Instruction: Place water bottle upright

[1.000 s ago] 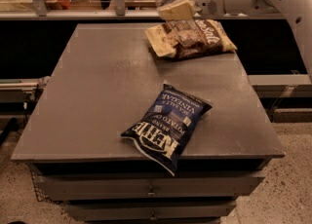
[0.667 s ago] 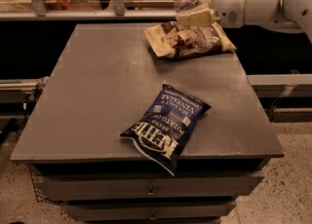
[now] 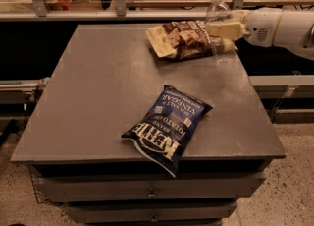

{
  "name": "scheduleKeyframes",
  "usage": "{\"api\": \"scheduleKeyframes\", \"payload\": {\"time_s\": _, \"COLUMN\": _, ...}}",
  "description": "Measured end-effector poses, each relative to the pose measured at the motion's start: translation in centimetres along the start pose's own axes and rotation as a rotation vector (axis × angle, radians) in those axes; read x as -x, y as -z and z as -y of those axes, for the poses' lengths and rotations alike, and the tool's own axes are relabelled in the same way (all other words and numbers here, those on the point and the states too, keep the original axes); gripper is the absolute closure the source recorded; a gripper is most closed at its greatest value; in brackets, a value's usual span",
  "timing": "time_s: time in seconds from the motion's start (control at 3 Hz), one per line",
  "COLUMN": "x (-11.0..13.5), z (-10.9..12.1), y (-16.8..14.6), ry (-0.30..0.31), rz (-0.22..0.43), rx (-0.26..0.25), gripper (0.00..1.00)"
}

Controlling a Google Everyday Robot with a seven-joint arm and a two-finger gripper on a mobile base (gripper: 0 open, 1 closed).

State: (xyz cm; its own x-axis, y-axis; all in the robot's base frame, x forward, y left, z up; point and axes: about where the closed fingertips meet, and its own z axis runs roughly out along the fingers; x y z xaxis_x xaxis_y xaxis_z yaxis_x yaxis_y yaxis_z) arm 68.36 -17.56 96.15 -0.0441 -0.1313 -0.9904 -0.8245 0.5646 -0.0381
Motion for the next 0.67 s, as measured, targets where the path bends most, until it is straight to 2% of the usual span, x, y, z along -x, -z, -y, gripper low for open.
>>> {"api": "scheduleKeyframes", "payload": {"time_s": 0.33, "x": -0.6, "z": 0.9, "y": 1.4, "ry": -0.085, "rz": 0.038, "rx": -0.032, "gripper": 1.00}}
{"api": "scheduleKeyframes", "payload": {"time_s": 0.67, "x": -0.4, "z": 1.5, "y": 2.5, "ry": -0.128, "rz": 0.126, "rx": -0.051, "gripper": 1.00}}
